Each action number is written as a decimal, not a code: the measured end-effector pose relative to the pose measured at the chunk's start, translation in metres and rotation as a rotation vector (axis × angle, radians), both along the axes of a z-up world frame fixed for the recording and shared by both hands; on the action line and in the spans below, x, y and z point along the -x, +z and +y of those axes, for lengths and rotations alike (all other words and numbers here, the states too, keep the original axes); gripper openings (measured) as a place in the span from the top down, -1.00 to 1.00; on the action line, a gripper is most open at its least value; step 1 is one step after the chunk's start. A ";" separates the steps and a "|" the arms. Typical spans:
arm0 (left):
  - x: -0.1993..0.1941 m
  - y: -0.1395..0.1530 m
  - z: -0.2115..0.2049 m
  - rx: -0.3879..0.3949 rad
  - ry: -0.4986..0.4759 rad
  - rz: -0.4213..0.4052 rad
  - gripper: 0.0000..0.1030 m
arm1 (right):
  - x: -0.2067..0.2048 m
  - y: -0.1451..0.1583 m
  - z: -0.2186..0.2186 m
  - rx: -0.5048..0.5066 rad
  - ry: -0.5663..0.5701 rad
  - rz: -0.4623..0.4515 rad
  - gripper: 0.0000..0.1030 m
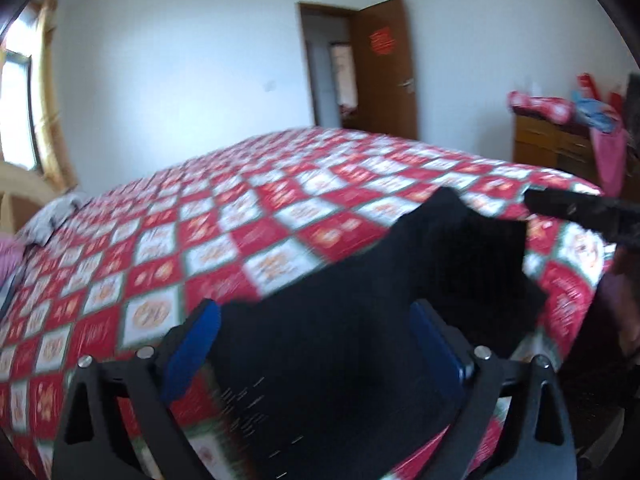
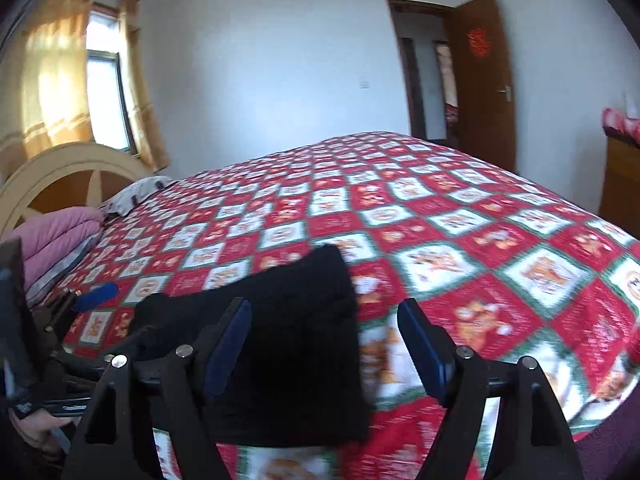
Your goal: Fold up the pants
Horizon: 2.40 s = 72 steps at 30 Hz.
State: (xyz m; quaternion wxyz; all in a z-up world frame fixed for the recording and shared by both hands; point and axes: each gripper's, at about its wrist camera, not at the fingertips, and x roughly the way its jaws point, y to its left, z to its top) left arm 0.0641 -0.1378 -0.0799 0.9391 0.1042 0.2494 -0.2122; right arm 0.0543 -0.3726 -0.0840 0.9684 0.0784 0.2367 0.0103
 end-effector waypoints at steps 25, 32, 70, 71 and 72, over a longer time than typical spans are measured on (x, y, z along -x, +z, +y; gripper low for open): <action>-0.035 -0.063 0.040 0.181 0.058 0.257 -1.00 | -0.033 -0.057 -0.065 -0.274 -0.031 0.261 -0.20; -0.037 -0.065 0.039 0.198 0.050 0.256 -1.00 | -0.051 -0.070 -0.054 -0.313 0.071 0.291 -0.20; -0.028 -0.065 0.071 0.172 0.057 0.159 -0.99 | -0.036 -0.069 -0.047 -0.176 0.035 0.444 0.29; -0.027 -0.061 0.073 0.181 0.073 0.139 -0.99 | -0.033 -0.065 -0.047 -0.171 0.029 0.435 0.24; -0.027 -0.058 0.076 0.190 0.085 0.125 -0.99 | -0.029 -0.060 -0.048 -0.160 0.012 0.419 0.19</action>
